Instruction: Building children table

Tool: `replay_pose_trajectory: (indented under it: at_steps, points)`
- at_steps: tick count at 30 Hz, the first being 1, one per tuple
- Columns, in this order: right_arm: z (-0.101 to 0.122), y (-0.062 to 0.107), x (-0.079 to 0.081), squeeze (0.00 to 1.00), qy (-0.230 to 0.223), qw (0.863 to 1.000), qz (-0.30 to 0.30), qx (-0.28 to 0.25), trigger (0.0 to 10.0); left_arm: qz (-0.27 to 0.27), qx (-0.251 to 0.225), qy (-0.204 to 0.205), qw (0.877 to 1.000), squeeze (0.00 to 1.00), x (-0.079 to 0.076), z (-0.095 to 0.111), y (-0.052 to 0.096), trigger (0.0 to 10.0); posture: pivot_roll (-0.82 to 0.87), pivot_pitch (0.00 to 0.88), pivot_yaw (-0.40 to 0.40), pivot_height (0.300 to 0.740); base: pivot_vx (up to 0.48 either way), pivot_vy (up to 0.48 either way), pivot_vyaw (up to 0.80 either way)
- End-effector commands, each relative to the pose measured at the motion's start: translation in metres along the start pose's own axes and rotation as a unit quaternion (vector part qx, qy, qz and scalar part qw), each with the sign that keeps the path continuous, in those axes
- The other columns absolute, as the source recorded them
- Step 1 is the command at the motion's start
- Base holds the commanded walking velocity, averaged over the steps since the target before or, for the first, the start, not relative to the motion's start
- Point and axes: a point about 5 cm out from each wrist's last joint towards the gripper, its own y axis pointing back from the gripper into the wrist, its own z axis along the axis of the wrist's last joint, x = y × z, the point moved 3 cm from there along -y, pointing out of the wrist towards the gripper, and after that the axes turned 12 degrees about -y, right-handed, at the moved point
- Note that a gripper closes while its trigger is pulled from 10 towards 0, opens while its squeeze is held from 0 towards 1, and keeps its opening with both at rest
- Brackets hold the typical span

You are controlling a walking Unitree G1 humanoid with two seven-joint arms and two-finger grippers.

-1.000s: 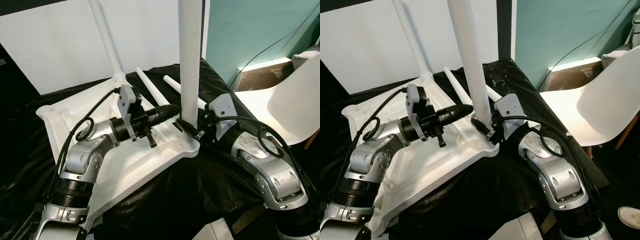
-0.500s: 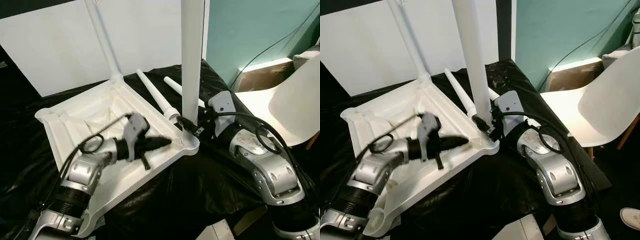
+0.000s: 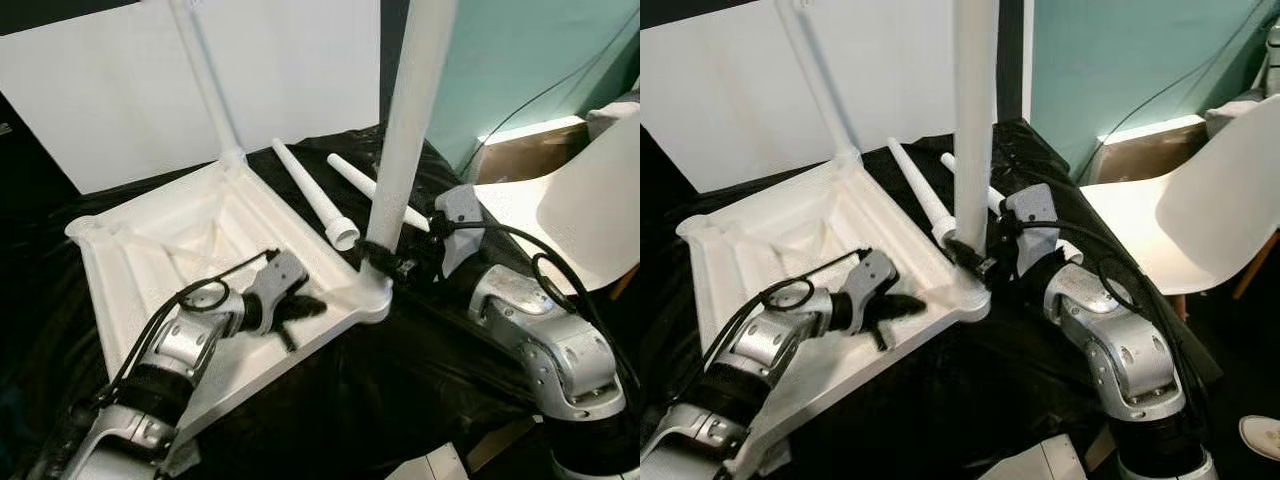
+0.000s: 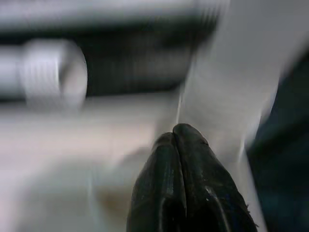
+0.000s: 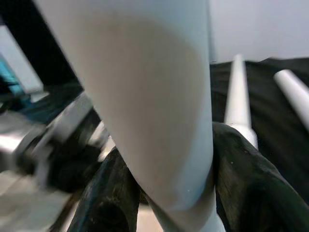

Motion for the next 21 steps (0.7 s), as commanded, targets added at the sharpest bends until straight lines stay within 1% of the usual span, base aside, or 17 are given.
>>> replay_pose_trajectory:
  at_steps: [1,2,4,5,7,10,12,13,16,18,19,21]
  points:
    - [-0.031,-0.007,0.012,0.0,-0.068,0.994,0.044,0.068,10.0,0.069,-0.054,0.009,0.996,0.0,0.018,0.022,0.008,10.0,-0.17,0.0,0.133,0.74,0.0,0.0,0.0]
    - [-0.031,-0.007,0.013,0.0,-0.07,0.994,0.045,0.068,10.0,0.069,-0.073,0.012,0.995,0.0,0.02,0.029,0.009,10.0,-0.17,0.0,0.133,0.74,0.0,0.0,0.0]
    - [-0.031,-0.007,0.013,0.0,-0.07,0.994,0.045,0.068,10.0,0.069,-0.073,0.012,0.995,0.0,0.02,0.029,0.009,10.0,-0.17,0.0,0.133,0.74,0.0,0.0,0.0]
    - [-0.03,-0.008,0.013,0.0,-0.071,0.994,0.046,0.067,10.0,0.071,-0.106,0.021,0.992,0.0,0.023,0.042,0.012,10.0,-0.17,0.0,0.134,0.74,0.0,0.0,0.0]
    - [-0.027,-0.009,0.01,0.0,-0.067,0.995,0.037,0.064,10.0,0.073,-0.133,0.024,0.988,0.0,0.028,0.053,0.013,10.0,-0.17,0.0,0.134,0.74,0.0,0.0,0.0]
    - [-0.026,-0.01,0.008,0.0,-0.063,0.995,0.03,0.064,10.0,0.072,-0.133,0.022,0.988,0.0,0.028,0.053,0.013,10.0,-0.17,0.0,0.135,0.74,0.0,0.0,0.0]
    - [-0.026,-0.009,0.007,0.0,-0.059,0.996,0.024,0.065,10.0,0.072,-0.127,0.019,0.989,0.0,0.028,0.051,0.012,10.0,-0.17,0.0,0.135,0.74,0.0,0.0,0.0]
    - [-0.025,-0.009,0.005,0.0,-0.05,0.996,0.018,0.069,10.0,0.07,-0.12,0.019,0.99,0.0,0.026,0.048,0.011,10.0,-0.18,0.0,0.136,0.74,0.0,0.0,0.0]
    - [-0.023,-0.009,0.003,0.0,-0.043,0.996,0.015,0.074,10.0,0.068,-0.117,0.021,0.991,0.0,0.025,0.045,0.01,10.0,-0.18,0.0,0.135,0.74,0.0,0.0,0.0]
    - [-0.02,-0.007,0.0,0.0,-0.002,0.996,0.015,0.089,10.0,0.067,-0.114,0.028,0.991,0.0,0.023,0.042,0.009,10.0,-0.17,0.0,0.129,0.74,0.0,0.0,0.0]
    - [-0.02,-0.007,0.0,0.0,-0.002,0.996,0.015,0.089,10.0,0.067,-0.114,0.028,0.991,0.0,0.023,0.042,0.009,10.0,-0.17,0.0,0.129,0.74,0.0,0.0,0.0]
    - [-0.015,-0.006,-0.004,0.0,0.029,0.995,0.015,0.094,10.0,0.068,-0.111,0.036,0.991,0.0,0.023,0.039,0.009,10.0,-0.17,0.0,0.127,0.74,0.0,0.0,0.0]
